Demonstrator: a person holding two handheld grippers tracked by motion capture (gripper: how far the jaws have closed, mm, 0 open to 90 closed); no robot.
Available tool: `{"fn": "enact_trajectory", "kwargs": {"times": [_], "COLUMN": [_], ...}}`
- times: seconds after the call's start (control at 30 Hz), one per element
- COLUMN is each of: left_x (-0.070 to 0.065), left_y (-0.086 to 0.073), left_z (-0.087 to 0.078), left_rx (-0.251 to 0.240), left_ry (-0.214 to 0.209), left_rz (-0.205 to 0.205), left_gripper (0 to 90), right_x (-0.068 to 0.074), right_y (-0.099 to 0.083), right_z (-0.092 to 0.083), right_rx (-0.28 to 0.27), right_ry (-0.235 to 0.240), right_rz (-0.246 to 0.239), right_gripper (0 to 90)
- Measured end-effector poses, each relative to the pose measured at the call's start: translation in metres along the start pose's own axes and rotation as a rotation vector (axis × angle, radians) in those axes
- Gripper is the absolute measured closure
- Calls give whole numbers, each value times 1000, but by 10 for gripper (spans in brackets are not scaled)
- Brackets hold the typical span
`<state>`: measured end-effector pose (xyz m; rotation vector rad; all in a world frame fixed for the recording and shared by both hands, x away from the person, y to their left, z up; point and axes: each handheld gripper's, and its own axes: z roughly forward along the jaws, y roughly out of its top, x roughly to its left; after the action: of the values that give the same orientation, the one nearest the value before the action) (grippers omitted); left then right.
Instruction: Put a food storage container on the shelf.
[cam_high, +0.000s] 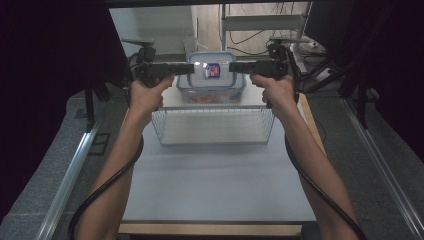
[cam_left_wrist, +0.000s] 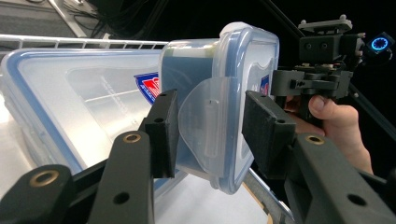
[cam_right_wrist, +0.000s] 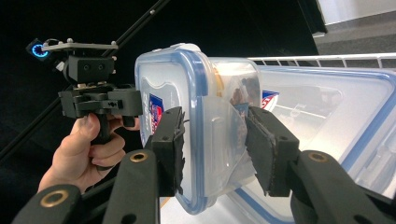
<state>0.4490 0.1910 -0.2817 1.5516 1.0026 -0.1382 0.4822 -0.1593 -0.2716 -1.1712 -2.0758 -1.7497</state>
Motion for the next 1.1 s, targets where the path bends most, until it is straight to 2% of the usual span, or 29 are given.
{"fn": "enact_trajectory", "kwargs": {"times": [0.13,0.17,0.23,0.3,0.43,0.57,0.63,0.67,0.77,0.9,0.97,1.03,1.1], "left_x": [1,1,2,1,4,3,1,0,-5,-12,-17,-23,-28], "left_y": [1,1,2,3,3,1,0,0,-1,-4,-8,-13,-19], "left_z": [0,1,3,6,10,11,13,13,11,3,-1,-4,-8], "left_rx": [-6,-4,5,15,3,-1,-6,-7,-20,-43,-48,-44,-39], "left_ry": [22,42,47,74,68,74,79,85,107,131,147,181,212], "left_rz": [11,11,10,20,-6,-2,3,14,57,137,183,238,284], "left_gripper": [554,549,545,527,491,471,436,401,369,340,342,362,430], "right_x": [-1,-1,0,1,-1,-3,-3,-3,2,15,23,29,34], "right_y": [2,2,2,1,3,5,5,6,7,4,0,-6,-12], "right_z": [2,3,5,9,11,12,12,13,11,3,-3,-8,-11], "right_rx": [-3,-4,-4,3,-11,-18,-22,-29,-33,-41,-45,-44,-43], "right_ry": [0,-7,-25,-43,-63,-73,-99,-116,-140,-194,-217,-232,-245], "right_rz": [1,-6,-12,-15,-14,-10,-30,-54,-103,-219,-264,-304,-344], "right_gripper": [565,559,539,514,511,504,496,496,493,525,586,686,788]}}
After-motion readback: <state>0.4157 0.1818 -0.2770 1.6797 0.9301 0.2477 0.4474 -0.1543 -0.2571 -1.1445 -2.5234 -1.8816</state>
